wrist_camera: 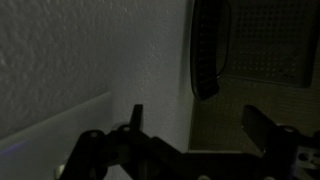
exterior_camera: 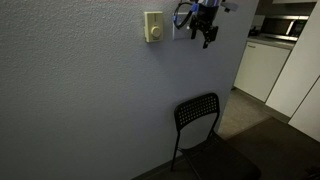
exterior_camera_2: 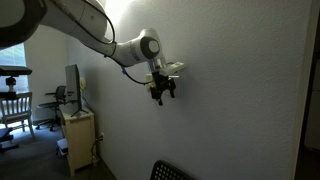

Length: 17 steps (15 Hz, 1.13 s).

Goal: Turn off the right light switch

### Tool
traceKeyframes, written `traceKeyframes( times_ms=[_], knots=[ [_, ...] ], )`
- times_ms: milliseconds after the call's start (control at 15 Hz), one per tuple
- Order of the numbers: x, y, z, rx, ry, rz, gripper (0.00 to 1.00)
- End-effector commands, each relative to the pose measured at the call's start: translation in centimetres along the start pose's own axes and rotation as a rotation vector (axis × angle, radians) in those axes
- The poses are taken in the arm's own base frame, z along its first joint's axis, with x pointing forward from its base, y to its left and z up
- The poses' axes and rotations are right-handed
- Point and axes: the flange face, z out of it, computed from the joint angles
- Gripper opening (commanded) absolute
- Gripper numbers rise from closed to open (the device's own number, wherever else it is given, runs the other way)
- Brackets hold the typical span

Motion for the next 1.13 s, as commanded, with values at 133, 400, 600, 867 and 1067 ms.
traceKeyframes(
  times_ms=[133,400,600,867,1067],
  knots=[
    [-0.5,-1.1,-3.3,0.03,-0.029,-0.043,1.0],
    [-0.3,-2.1,-4.9,0.058,-0.021,-0.084,1.0],
    [0.1,-2.6,-5.5,0.077,-0.015,-0.13,1.0],
    [0.3,-2.8,-5.2,0.097,-0.01,-0.165,1.0],
    [0.7,-2.1,-5.0,0.074,-0.017,-0.143,1.0]
  ],
)
